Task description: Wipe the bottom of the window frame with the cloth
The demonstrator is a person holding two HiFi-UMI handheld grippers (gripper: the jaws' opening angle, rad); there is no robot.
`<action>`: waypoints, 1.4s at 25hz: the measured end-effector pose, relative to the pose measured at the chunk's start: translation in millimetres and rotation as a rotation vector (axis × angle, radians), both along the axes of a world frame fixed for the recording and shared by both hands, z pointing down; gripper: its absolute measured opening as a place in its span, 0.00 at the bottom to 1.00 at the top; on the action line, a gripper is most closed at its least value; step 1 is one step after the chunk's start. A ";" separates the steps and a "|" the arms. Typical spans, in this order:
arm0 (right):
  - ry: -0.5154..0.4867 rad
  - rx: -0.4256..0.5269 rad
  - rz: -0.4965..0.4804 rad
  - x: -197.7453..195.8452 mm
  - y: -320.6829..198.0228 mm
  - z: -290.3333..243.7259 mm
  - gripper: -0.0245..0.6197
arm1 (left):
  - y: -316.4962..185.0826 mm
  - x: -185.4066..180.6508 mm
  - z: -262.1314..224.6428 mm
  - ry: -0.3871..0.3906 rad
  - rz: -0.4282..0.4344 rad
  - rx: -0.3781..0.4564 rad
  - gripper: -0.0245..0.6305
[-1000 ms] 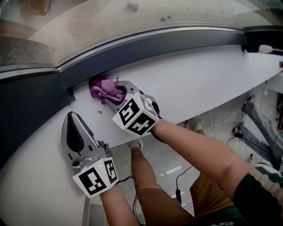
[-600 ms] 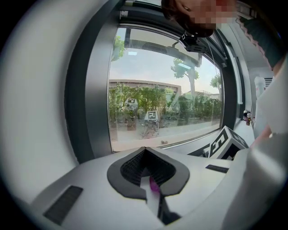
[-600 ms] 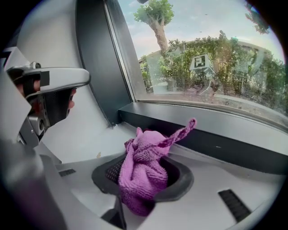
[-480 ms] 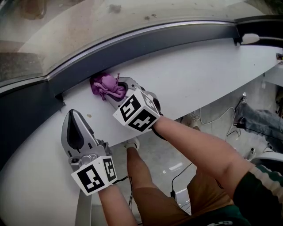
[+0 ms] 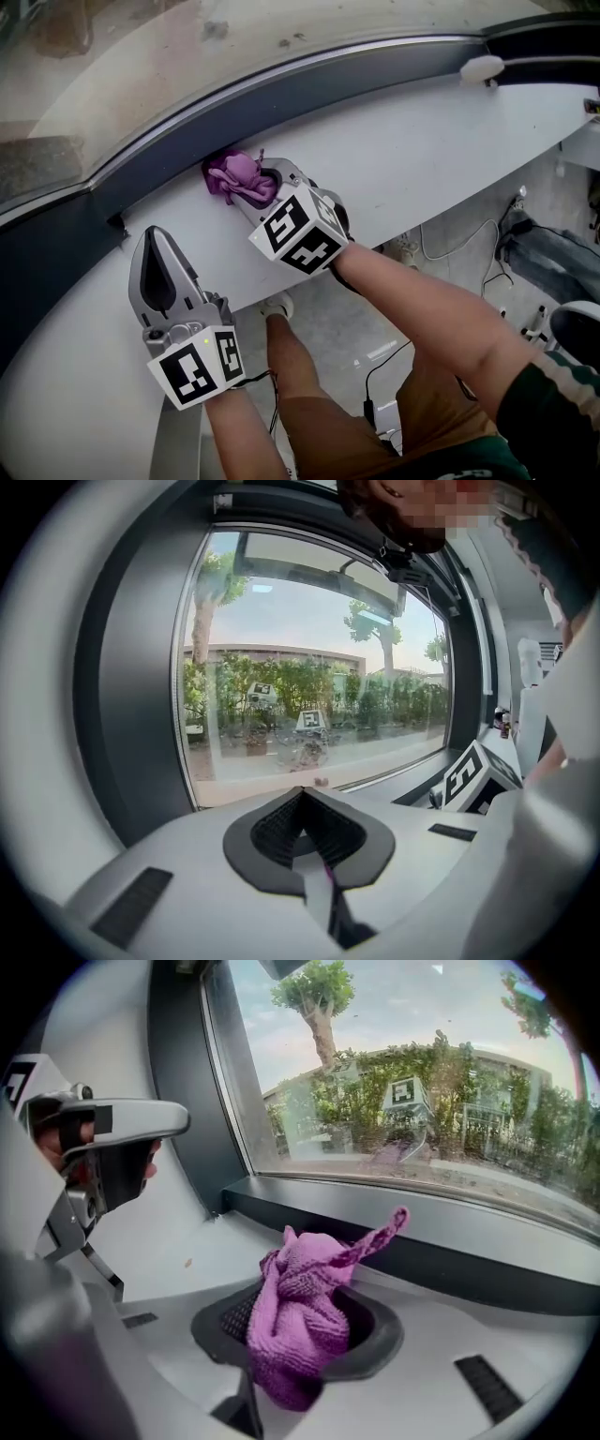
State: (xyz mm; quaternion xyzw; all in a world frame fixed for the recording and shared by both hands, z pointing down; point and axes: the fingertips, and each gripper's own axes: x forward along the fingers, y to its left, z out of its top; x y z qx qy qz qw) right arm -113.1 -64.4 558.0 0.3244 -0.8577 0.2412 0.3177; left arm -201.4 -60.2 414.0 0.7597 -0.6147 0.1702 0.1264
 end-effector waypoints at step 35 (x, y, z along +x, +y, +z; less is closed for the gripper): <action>0.036 -0.012 0.165 170.2 -11.7 7.2 0.27 | -26.5 174.3 8.0 -0.026 0.223 -0.031 0.04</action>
